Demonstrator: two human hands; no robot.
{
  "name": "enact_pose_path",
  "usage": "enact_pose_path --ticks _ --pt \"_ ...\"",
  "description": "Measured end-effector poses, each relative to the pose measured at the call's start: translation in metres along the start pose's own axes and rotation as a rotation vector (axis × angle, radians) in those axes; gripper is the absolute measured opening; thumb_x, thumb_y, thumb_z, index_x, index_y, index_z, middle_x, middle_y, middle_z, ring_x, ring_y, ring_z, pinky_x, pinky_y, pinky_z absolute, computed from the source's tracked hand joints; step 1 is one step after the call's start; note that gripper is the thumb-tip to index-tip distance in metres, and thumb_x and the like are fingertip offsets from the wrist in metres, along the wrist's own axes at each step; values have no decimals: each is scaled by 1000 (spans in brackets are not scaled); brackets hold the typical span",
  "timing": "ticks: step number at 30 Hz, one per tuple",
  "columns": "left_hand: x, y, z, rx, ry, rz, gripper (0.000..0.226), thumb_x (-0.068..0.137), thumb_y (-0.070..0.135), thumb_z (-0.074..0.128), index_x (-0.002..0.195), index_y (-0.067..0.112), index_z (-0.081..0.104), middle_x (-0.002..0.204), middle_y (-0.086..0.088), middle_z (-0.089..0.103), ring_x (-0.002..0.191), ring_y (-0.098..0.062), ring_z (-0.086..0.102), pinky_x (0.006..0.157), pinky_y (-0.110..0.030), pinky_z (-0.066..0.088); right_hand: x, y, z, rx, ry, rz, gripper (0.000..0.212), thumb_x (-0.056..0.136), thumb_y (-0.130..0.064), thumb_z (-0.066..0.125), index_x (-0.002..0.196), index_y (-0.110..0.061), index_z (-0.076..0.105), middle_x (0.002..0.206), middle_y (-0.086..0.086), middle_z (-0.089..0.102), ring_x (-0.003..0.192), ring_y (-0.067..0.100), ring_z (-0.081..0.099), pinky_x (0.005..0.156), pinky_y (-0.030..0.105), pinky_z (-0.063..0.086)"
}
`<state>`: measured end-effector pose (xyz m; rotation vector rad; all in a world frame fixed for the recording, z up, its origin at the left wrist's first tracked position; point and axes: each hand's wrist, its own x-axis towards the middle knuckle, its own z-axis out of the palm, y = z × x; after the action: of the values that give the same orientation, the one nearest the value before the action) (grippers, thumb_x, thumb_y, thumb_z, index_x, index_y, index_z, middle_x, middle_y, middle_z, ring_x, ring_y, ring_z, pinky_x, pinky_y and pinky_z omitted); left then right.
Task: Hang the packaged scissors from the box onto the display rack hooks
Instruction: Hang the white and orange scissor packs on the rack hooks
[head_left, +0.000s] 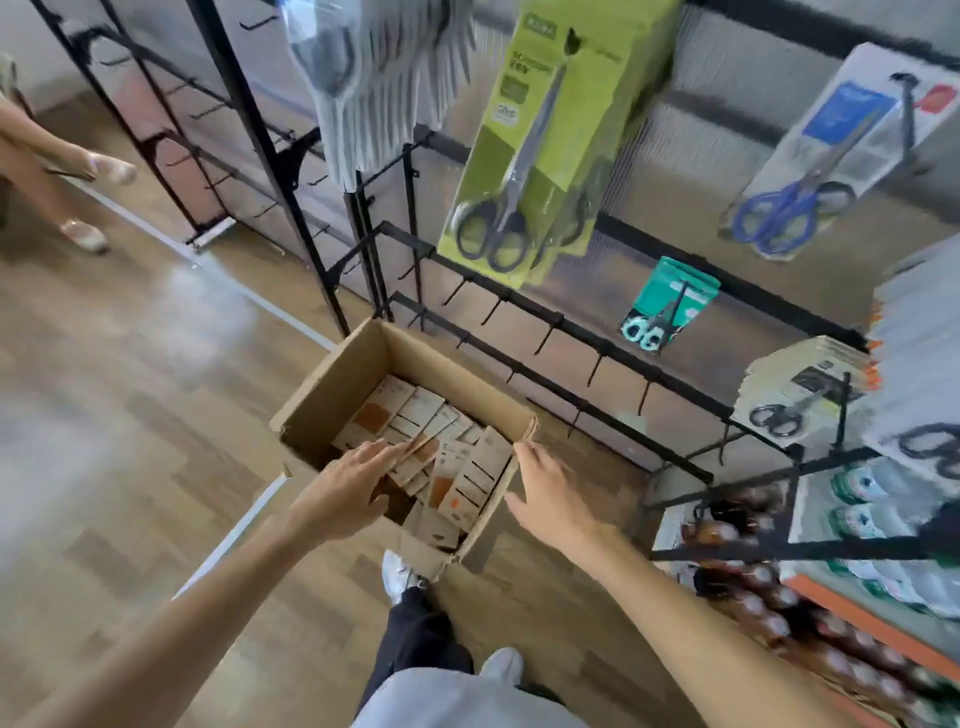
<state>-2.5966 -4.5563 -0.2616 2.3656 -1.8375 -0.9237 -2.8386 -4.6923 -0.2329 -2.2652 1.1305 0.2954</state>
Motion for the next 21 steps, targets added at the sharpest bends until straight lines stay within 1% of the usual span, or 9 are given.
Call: enact_pose_path --ticks 2,5,9,12,14,15,17,18,21 --pt "7 -24 2 -28 -47 -28 73 94 24 58 156 31 20 162 -2 25 149 -20 23 118 -38 31 19 -7 12 -2 -42 25 63 101 -23 54 155 -11 23 164 9 20 150 24 22 120 34 22" --pt "30 -55 2 -60 -92 -51 69 95 22 59 155 25 24 160 -2 29 146 -19 29 115 -30 32 46 -11 31 -26 -123 75 67 102 -27 54 157 -11 19 165 9 19 151 24 20 119 33 23" --pt "74 -98 12 -97 -149 -119 66 95 20 58 154 22 29 158 -2 31 144 -19 33 110 -28 34 84 -12 60 -67 -190 139 62 101 -26 55 153 -9 26 157 10 33 143 25 33 112 30 29" --pt "114 -132 32 -134 -246 -168 63 96 19 57 153 19 32 154 -5 37 140 -23 38 108 -29 35 114 -15 93 -58 -253 176 45 102 -18 52 144 -9 39 150 8 42 135 22 41 103 24 31" --pt "144 -161 52 -121 -296 -239 59 94 20 58 149 15 37 147 -9 45 134 -27 44 108 -34 39 138 -18 115 -77 -279 136 41 102 -17 51 141 -13 41 147 4 43 130 18 46 92 17 31" --pt "158 -176 65 -115 -333 -282 59 93 21 58 147 14 38 144 -11 48 132 -28 46 108 -36 42 152 -19 128 -92 -301 98 42 102 -19 50 143 -15 39 147 2 43 130 17 46 91 17 32" --pt "186 -199 96 -92 -407 -328 59 93 22 59 146 13 35 142 -13 49 130 -31 48 108 -39 42 189 -22 157 -113 -317 14 44 102 -22 49 144 -18 38 144 -1 45 129 17 46 97 24 37" --pt "198 -208 113 -68 -418 -356 60 93 21 60 146 13 34 143 -13 47 131 -31 47 109 -38 41 211 -22 175 -126 -322 -28 44 102 -21 50 144 -18 38 142 -1 47 129 19 46 100 27 37" --pt "227 -227 162 -4 -339 -447 64 94 12 57 150 13 26 152 -13 35 136 -31 41 108 -38 41 279 -15 232 -211 -311 -155 54 95 -10 58 146 -14 41 146 7 47 132 26 46 107 36 40"
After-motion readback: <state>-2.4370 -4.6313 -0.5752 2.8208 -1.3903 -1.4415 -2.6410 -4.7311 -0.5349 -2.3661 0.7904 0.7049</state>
